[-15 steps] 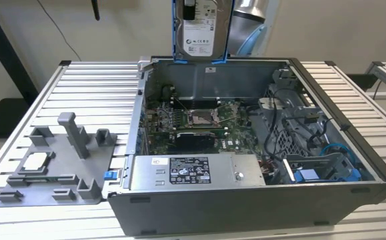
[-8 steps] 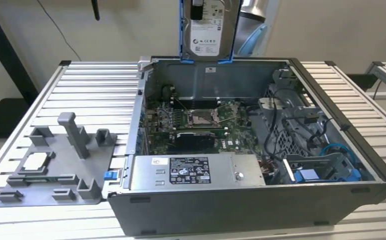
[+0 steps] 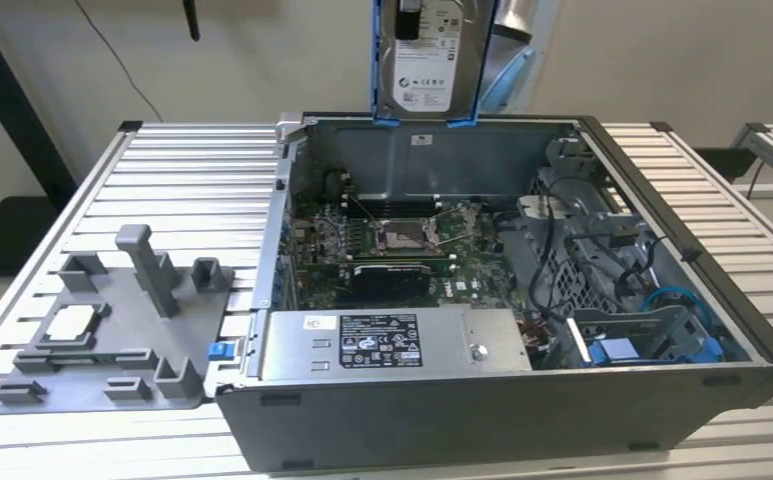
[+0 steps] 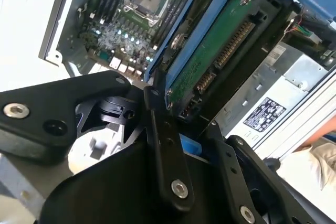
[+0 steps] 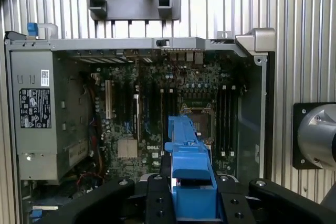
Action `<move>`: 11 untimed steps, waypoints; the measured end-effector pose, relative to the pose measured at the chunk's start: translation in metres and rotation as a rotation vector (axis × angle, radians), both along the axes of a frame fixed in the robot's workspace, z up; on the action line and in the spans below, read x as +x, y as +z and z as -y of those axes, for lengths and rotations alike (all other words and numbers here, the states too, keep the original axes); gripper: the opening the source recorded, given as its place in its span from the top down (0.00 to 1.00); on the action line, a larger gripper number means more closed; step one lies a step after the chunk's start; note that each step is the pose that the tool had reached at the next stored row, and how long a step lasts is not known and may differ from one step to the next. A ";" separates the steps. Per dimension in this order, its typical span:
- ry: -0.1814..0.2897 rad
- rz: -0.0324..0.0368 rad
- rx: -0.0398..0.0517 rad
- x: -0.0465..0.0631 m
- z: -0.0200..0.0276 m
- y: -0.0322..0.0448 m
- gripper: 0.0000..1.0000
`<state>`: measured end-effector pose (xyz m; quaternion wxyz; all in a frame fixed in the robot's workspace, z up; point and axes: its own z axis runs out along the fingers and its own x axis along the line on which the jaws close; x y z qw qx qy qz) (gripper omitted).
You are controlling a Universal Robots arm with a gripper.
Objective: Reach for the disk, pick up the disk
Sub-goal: 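Pick up the disk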
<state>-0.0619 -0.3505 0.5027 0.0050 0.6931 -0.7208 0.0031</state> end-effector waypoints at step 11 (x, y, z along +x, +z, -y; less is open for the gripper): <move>0.000 0.0000 0.0001 0.020 -0.0013 0.0000 1.00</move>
